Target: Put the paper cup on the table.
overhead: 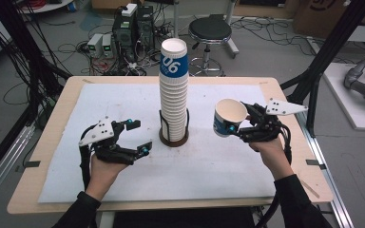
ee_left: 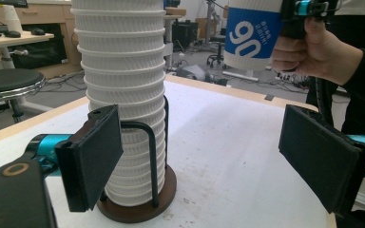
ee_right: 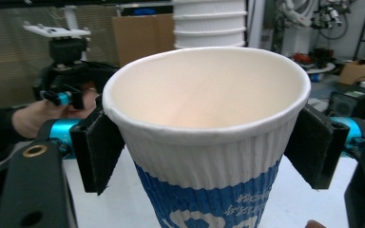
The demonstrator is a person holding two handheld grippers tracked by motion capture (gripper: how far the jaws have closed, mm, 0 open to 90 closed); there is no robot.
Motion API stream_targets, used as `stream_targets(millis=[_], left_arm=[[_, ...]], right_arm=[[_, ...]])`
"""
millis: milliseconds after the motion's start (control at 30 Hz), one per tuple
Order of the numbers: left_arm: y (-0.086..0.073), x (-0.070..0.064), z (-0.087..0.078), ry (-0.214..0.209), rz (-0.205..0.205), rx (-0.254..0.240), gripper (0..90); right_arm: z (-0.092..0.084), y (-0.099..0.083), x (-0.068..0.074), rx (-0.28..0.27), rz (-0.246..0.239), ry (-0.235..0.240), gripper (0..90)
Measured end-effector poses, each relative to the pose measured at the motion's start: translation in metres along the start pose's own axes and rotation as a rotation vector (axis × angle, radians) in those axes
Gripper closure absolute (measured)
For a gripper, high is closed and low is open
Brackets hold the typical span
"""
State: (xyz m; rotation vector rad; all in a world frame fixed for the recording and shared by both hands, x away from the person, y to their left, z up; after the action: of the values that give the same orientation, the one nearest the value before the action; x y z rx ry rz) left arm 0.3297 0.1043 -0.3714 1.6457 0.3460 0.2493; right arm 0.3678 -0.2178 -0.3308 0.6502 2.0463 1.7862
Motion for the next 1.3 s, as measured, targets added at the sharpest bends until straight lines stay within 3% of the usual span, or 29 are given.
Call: stream_targets(millis=[200,300,533,767,1000,1300], left_arm=[[-0.003,0.002,0.001,0.006,-0.004,0.004,14.6],[-0.005,0.002,0.003,0.015,0.013,0.017,14.6],[-0.009,-0.001,0.009,0.002,0.022,0.046,14.6],[-0.011,-0.001,0.010,-0.003,0.017,0.045,14.6],[-0.012,-0.001,0.011,-0.012,0.015,0.048,14.6],[-0.012,-0.002,0.011,-0.015,0.014,0.044,14.6]], right_arm=[[-0.004,-0.003,-0.016,0.008,0.011,-0.050,21.8],[-0.004,-0.004,-0.020,0.013,0.015,-0.065,21.8],[-0.004,-0.010,-0.037,0.039,0.021,-0.114,21.8],[-0.005,-0.015,-0.056,0.051,0.045,-0.163,21.8],[0.000,-0.019,-0.066,0.059,0.060,-0.185,21.8],[0.006,-0.032,-0.083,0.080,0.069,-0.260,21.8]])
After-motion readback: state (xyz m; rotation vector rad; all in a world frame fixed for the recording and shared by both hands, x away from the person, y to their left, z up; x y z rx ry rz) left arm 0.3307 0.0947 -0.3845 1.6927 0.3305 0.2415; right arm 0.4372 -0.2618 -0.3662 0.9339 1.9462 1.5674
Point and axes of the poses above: each handheld gripper's, and its own axes: z roughly forward along the jaws, y roughly out of its top, x roughly to its left, the point moved 7 cm from there along z, roughly forward along the jaws, and after that the axes turned 8 degrees about -y, right-handed, at the moved point
